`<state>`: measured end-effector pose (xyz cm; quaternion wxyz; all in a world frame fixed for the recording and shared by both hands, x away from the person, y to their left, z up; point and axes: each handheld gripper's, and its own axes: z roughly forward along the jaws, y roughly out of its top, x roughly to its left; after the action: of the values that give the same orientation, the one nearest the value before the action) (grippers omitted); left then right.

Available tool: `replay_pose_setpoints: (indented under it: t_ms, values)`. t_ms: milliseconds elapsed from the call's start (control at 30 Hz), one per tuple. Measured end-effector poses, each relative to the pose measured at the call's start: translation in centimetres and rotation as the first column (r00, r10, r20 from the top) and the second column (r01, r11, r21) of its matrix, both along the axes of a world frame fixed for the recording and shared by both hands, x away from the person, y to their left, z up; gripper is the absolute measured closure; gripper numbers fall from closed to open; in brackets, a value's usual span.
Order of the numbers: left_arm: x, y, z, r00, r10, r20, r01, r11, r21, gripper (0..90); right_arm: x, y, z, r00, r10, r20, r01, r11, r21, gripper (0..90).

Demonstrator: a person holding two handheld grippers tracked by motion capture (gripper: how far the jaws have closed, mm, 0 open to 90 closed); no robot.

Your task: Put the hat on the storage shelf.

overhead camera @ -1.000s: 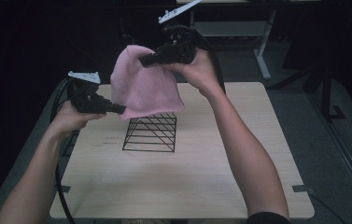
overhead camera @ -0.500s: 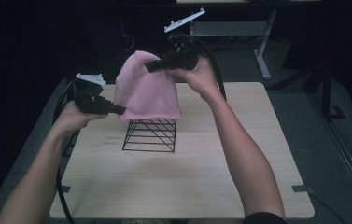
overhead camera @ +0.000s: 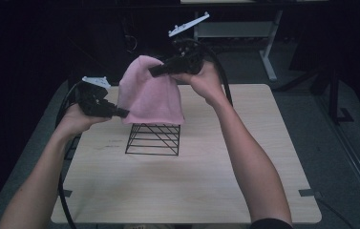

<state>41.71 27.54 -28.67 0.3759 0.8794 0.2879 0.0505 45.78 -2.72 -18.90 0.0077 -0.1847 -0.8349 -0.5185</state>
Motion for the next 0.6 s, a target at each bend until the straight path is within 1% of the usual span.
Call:
replay_pose_setpoints:
  t_ms: [133, 167, 267, 367, 600]
  values:
    - [0.0, 0.0, -0.1, 1.0, 0.001, 0.001, -0.001, 0.9999, 0.01, 80.7, -0.1, 0.0, -0.1, 1.0, 0.001, -0.006, -0.001, 1.0, -0.001, 77.6]
    - [0.0, 0.0, -0.1, 1.0, 0.002, 0.002, -0.002, 0.9999, 0.015, 80.7, -0.1, 0.1, -0.2, 1.0, 0.006, 0.004, -0.006, 1.0, -0.003, 77.5]
    - [0.0, -0.1, -0.2, 1.0, 0.006, 0.006, -0.006, 0.9997, 0.023, 80.7, -0.1, 0.1, -0.3, 1.0, 0.008, -0.003, -0.008, 1.0, -0.002, 77.6]
    - [0.0, -0.2, -0.3, 1.0, 0.004, 0.004, -0.004, 0.9993, 0.036, 80.6, 0.0, 0.1, -0.5, 0.9999, 0.011, -0.001, -0.011, 1.0, -0.003, 77.5]
    - [0.0, -0.2, -1.1, 1.0, 0.002, -0.003, -0.002, 0.9993, 0.038, 80.7, 0.0, 0.0, -1.3, 0.9998, 0.014, -0.011, -0.014, 1.0, -0.01, 77.4]
